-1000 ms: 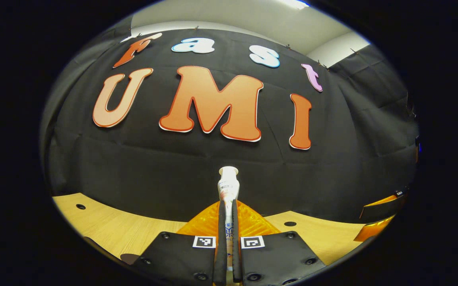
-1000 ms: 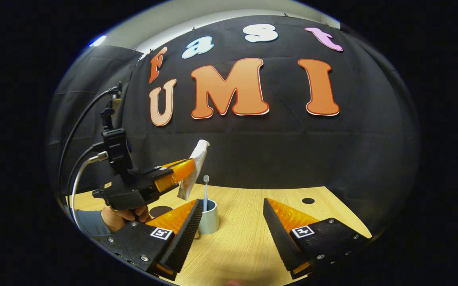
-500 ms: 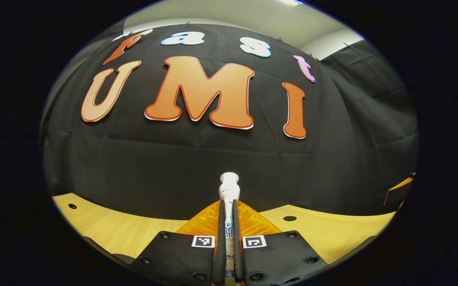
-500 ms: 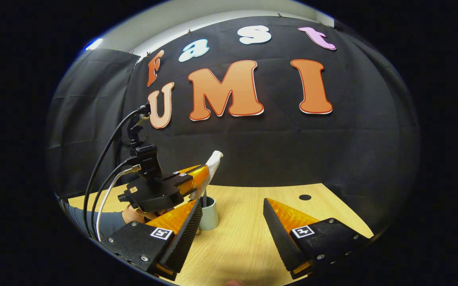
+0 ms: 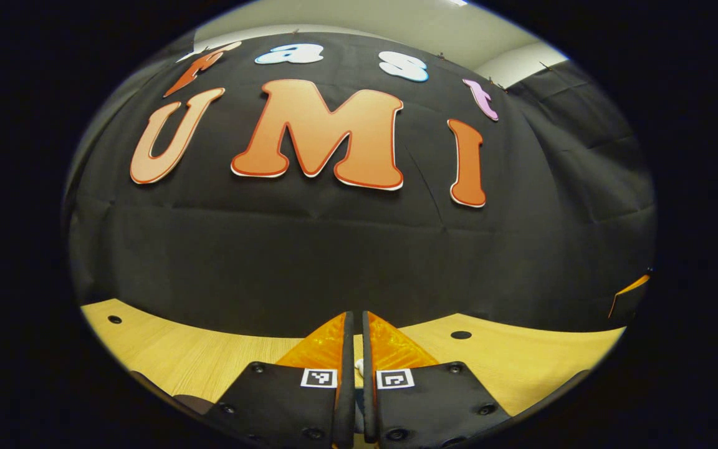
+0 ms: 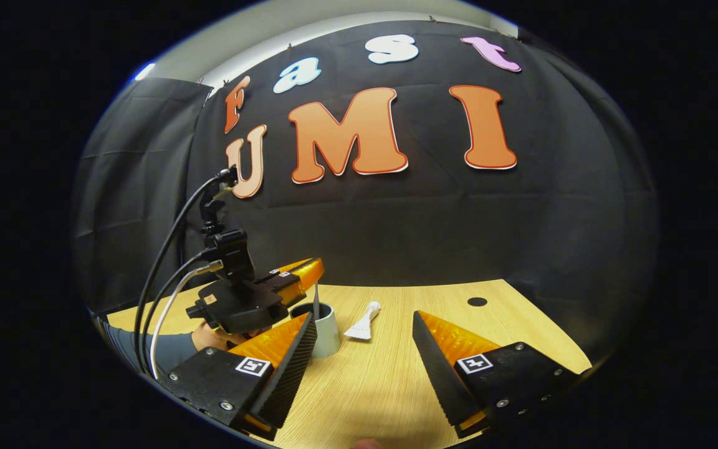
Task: Put the toothbrush and toothpaste on the desktop into the cup, then pick up the cup and place it on the coaster on the desktop.
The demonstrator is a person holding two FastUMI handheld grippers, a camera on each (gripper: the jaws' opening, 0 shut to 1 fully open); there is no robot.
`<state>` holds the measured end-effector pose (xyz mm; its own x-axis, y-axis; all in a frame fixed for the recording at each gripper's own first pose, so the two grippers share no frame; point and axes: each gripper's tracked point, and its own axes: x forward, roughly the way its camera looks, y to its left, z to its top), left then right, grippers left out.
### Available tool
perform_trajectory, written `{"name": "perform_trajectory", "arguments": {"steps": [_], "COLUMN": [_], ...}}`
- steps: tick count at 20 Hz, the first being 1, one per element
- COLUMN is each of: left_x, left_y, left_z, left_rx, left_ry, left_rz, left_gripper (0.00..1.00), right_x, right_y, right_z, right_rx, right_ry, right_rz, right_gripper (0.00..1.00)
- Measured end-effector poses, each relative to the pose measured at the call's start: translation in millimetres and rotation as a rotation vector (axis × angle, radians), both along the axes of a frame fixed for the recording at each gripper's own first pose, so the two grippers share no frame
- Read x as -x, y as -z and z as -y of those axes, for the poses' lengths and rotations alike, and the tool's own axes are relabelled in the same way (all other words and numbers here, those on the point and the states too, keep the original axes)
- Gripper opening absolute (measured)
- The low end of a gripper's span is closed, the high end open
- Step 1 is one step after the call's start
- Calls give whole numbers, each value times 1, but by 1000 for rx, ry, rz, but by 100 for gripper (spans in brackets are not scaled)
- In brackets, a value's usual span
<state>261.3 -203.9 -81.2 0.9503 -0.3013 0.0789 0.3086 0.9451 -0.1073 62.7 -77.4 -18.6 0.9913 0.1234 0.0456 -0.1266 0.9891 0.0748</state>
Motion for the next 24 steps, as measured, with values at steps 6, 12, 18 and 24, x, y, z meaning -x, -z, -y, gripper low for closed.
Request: {"name": "perform_trajectory", "arguments": {"steps": [6,12,18,24], "left_x": [18,41,47,22], "left_y": [-6,-24,-39,-39], "left_z": [-6,-12,30,75], "left_rx": [-24,-40,-102,-132], "left_ry": [26,32,43,20], "left_rz": [-31,-70,-191,-331], "left_gripper": [24,63,75,75], "right_x": [-19,-35,-14,22], "right_y": [12,18,11,11], "right_z": [10,15,33,64], "right_rx": [-2,31,16,0], "right_ry": [43,70,108,130], "right_rz": [-73,-139,-129,-121], "right_gripper": [93,93,93,93]}}
